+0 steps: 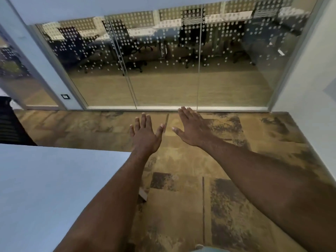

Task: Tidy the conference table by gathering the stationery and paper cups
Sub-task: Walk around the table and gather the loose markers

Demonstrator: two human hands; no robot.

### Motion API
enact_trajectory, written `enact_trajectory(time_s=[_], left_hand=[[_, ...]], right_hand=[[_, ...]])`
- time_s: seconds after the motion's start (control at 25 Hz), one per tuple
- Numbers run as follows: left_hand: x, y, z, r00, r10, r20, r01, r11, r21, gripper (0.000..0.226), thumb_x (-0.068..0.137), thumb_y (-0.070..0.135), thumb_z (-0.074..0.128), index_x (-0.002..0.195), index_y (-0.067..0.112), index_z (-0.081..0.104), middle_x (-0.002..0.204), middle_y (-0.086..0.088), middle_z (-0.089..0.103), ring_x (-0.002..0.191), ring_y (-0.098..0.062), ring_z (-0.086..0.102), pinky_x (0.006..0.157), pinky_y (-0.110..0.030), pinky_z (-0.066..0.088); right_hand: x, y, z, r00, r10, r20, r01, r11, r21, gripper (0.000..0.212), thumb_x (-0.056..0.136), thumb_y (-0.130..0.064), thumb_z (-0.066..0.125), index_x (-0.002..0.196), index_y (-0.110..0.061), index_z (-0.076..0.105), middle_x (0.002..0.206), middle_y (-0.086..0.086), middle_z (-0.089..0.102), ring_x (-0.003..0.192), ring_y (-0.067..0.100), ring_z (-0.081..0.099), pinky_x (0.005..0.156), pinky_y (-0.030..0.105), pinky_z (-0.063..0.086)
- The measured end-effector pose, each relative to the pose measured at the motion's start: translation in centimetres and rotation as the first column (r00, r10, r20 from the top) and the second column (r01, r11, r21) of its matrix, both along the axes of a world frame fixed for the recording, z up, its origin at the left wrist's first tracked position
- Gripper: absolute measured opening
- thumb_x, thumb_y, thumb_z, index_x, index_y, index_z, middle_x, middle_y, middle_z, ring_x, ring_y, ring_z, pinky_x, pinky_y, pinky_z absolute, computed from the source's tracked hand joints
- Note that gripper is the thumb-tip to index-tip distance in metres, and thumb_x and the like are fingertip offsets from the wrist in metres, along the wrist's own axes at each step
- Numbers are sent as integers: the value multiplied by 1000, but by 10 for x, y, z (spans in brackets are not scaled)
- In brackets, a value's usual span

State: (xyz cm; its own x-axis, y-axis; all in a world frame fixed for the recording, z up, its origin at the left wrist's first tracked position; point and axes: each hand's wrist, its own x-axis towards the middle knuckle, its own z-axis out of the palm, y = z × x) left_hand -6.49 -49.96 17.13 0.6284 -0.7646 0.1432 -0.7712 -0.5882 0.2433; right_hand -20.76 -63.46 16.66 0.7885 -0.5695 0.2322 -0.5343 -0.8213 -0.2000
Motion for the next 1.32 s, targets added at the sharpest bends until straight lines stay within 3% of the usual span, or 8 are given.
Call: enact_trajectory(time_s=[0.36,0.64,0.76,1.12,1.32], left_hand=[[151,-142,-25,982,179,-66,-178,984,28,77,97,62,20,156,13,7,165,-3,-2,151,-24,-7,120,-46,-6],[338,-239,-45,940,317,-124,-307,947,93,77,97,62,17,157,14,4,165,-3,-5,151,-24,-10,121,-48,-5],[397,-258,-48,913,385,-133,-378,923,72,78,96,64,17,156,14,9,165,-5,-3,151,-26,-7,121,-47,-5],[612,-289,-81,751,647,-133,-646,761,53,82,93,67,13,155,14,14,165,-7,1,151,-28,-5,119,-47,-4],[726,-295,-68,631,764,-135,-765,642,57,80,94,67,14,155,15,14,165,-4,2,151,-26,-5,119,-45,-6]], right_hand=[[178,-156,-34,984,178,-6,-178,983,50,83,92,-65,27,154,-15,5,164,3,2,150,20,0,120,39,4],[383,-269,-36,940,336,-52,-335,942,27,88,85,-73,13,153,-16,9,163,5,8,150,23,7,119,41,7],[453,-293,-35,911,407,-71,-404,913,56,88,86,-73,18,153,-17,7,163,4,5,150,22,5,119,40,6],[721,-338,-59,759,649,-43,-642,758,119,96,80,-79,16,153,-18,8,163,1,5,150,19,1,121,42,5],[875,-349,-52,636,768,-72,-757,640,135,100,76,-79,10,152,-15,12,163,4,7,150,21,3,121,45,10]])
